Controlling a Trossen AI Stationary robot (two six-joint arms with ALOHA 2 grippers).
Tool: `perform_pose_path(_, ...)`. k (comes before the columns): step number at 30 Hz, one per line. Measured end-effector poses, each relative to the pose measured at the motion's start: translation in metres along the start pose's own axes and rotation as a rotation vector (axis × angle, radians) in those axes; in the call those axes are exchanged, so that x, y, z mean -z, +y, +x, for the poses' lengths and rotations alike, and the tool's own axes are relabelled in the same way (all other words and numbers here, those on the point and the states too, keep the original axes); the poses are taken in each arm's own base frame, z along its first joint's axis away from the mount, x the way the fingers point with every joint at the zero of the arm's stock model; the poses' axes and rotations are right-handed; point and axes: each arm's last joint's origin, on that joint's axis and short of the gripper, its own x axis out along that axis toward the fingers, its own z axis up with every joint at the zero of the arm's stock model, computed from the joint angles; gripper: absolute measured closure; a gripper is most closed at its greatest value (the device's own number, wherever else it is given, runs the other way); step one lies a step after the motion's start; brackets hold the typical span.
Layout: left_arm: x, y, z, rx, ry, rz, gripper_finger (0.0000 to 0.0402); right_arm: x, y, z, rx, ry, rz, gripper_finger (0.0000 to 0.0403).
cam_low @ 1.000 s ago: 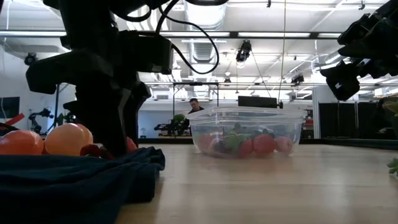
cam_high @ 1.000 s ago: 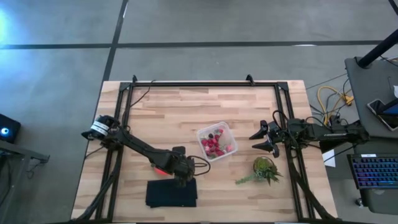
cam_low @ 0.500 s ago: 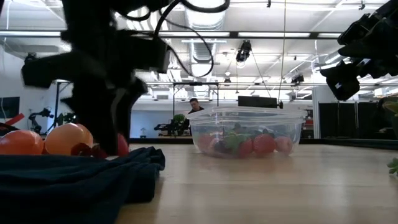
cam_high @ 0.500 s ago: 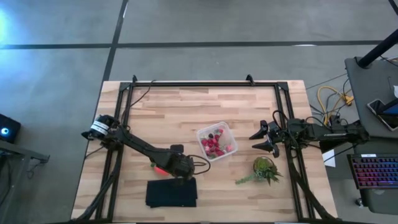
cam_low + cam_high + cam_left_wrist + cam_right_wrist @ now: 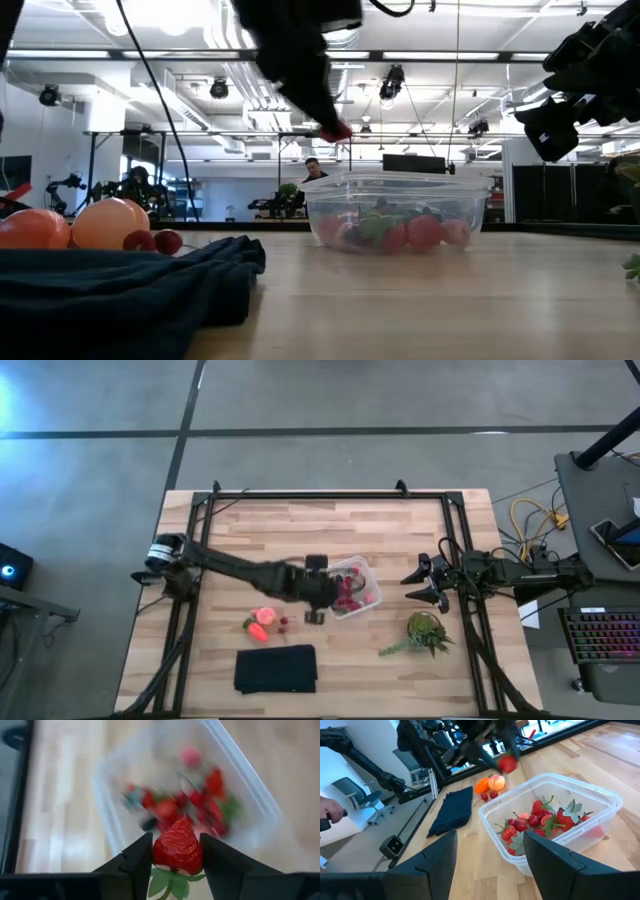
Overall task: Pick and placing Produce into tupperware
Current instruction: Put the red strawberry into the container, then put the red cherry into the container
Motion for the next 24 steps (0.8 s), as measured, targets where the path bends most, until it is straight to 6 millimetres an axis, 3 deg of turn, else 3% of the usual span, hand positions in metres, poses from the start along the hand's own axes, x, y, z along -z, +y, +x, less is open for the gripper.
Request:
perform_pose_path(6, -0.007, 0.038, 0.013, -0.011, -0.093, -0.221, 0.0208, 0.0, 0.0, 0.0, 0.0, 0.0, 0.0, 0.0184)
perform_pose_path(11, -0.008, 0.042, 0.015, 0.063, -0.107, -0.236, 0.0161, 0.0, 0.0, 0.0, 0.0, 0.0, 0.0, 0.0184)
perform_pose_path(17, 0.011, 0.024, -0.001, 0.118, 0.148, -0.302, 0.0148, 0.0, 0.0, 0.0, 0.0, 0.0, 0.0, 0.0184)
perform_pose_path(22, 0.038, -0.001, -0.016, 0.227, 0.489, -0.495, 0.0163, 0.0, 0.0, 0.0, 0.0, 0.0, 0.0, 0.0184)
perform_pose_path(24, 0.041, -0.013, -0.021, 0.226, 0.53, -0.494, 0.0174, 0.0, 0.0, 0.0, 0.0, 0.0, 0.0, 0.0184)
